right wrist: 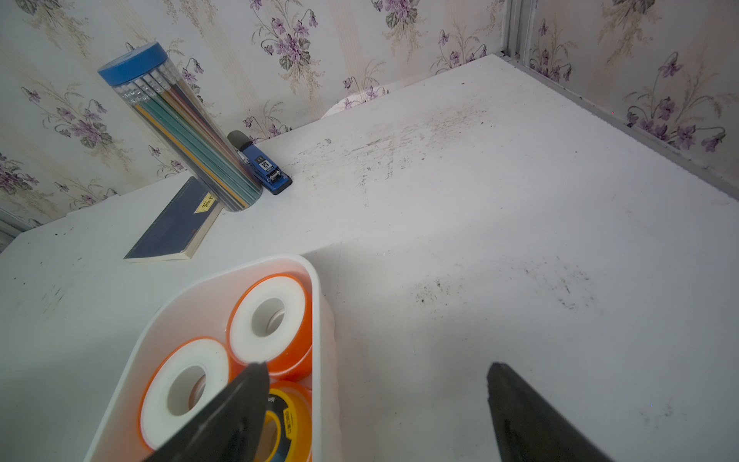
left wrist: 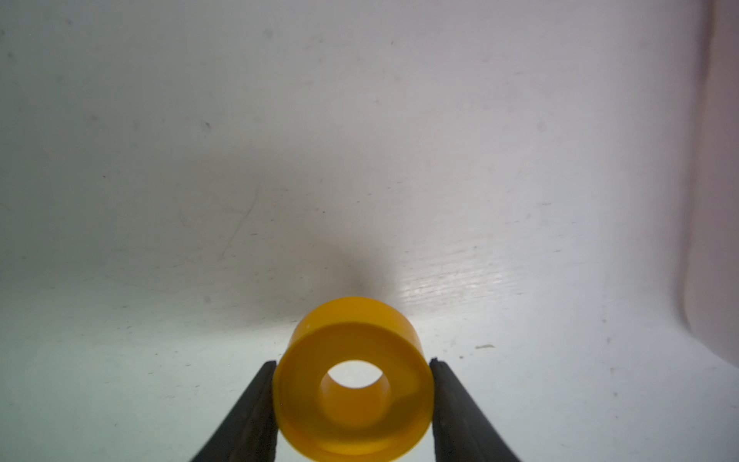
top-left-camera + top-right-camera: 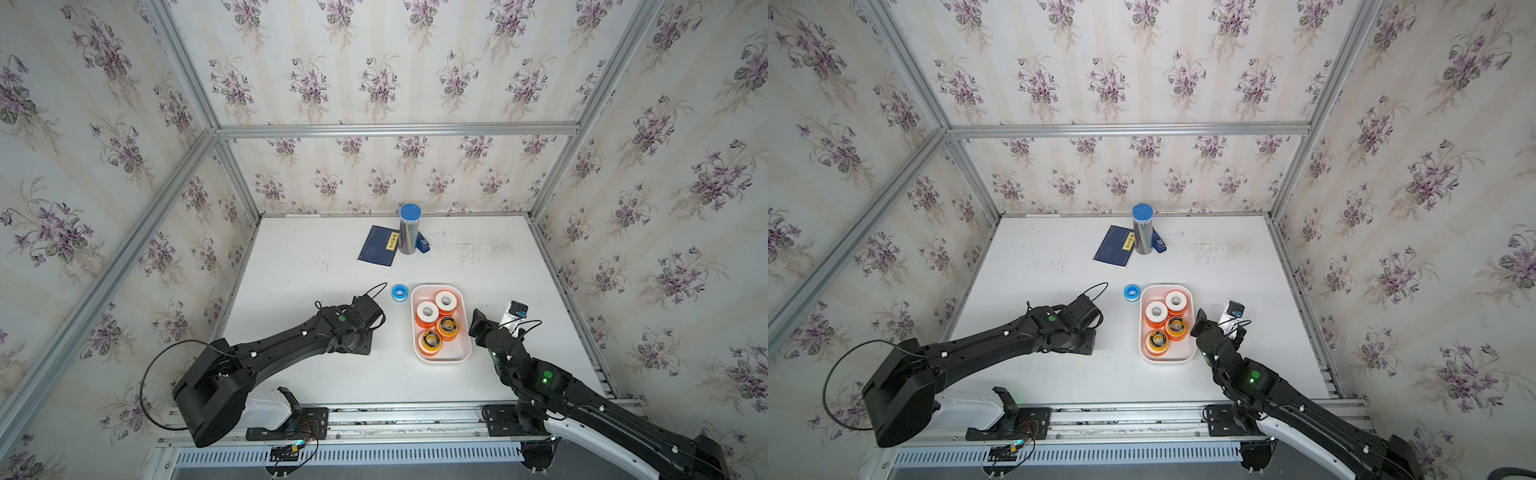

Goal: Put the sealing tape into the storage box
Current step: Pick up the sealing tape at the center of the board, then place the sealing tape in the storage box.

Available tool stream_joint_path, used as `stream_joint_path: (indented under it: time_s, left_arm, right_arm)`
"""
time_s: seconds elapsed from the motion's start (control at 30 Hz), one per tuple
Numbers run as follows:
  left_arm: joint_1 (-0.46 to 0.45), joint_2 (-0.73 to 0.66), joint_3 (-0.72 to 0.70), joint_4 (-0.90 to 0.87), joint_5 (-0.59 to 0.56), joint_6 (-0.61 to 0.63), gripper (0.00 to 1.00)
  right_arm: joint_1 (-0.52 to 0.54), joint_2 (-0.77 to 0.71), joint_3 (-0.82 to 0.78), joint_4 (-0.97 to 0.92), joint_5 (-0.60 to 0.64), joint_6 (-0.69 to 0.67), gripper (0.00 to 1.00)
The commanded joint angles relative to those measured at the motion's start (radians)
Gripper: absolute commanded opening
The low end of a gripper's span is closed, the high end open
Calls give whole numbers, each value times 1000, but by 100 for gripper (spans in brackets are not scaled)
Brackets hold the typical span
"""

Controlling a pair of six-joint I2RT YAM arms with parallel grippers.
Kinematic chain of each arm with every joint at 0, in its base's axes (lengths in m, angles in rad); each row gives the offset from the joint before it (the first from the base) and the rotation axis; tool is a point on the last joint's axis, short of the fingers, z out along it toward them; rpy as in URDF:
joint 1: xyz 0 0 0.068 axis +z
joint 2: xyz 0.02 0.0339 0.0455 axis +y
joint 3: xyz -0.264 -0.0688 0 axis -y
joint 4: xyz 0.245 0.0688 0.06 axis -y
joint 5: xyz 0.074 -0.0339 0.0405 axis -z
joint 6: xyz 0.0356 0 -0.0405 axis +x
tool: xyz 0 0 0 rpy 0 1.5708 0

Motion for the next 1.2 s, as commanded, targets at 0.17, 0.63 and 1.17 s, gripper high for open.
stream_joint_path:
  time_s: [0.17, 0.63, 1.17]
  left_arm:
    - [-77, 120, 303, -91, -1, 70, 50]
    - [-143, 770, 1090, -239, 57, 194, 49]
    - [-136, 1036, 1435, -311, 93, 238, 49]
  right_arm:
    - [1, 0, 6, 5, 7, 0, 89]
    - [0, -10, 4, 2, 7, 2, 89]
    - [1, -2, 5, 6, 4, 0, 89]
